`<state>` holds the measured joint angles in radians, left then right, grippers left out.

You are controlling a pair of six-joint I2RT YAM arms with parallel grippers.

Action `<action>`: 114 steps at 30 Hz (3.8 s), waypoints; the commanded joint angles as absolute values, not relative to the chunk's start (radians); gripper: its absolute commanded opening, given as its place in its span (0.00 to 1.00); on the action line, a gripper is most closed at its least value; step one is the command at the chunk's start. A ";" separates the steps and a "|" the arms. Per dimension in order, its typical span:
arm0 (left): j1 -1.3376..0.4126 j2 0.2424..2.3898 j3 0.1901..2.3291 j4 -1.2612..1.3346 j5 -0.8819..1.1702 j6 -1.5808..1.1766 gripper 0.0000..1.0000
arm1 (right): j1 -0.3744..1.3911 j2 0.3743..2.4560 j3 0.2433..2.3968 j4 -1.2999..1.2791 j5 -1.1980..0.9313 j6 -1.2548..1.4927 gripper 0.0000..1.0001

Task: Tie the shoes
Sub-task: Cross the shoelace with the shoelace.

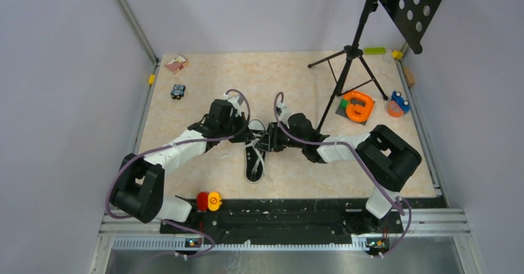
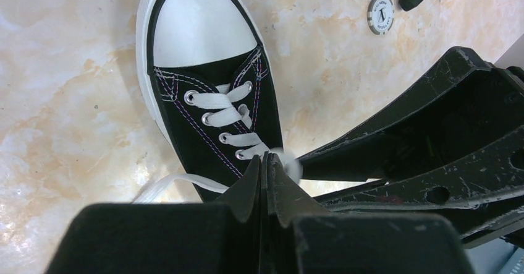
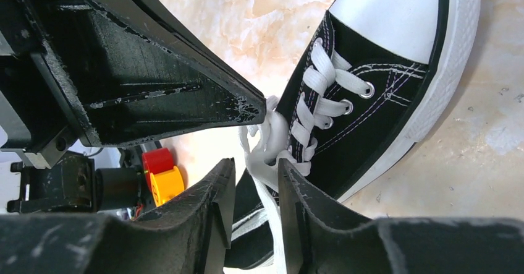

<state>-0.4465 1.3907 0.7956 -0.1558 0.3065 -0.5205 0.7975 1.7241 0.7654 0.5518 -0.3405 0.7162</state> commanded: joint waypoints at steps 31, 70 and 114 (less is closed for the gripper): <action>-0.442 1.418 0.816 -0.088 0.312 -0.500 0.00 | 0.805 1.695 0.785 0.534 -0.277 0.712 0.09; -0.440 1.483 0.842 -0.056 0.294 -0.514 0.00 | 0.838 1.695 0.823 0.574 -0.352 0.713 0.02; -0.439 1.453 0.832 -0.061 0.328 -0.525 0.00 | 0.923 1.748 0.999 0.200 -0.134 0.533 0.21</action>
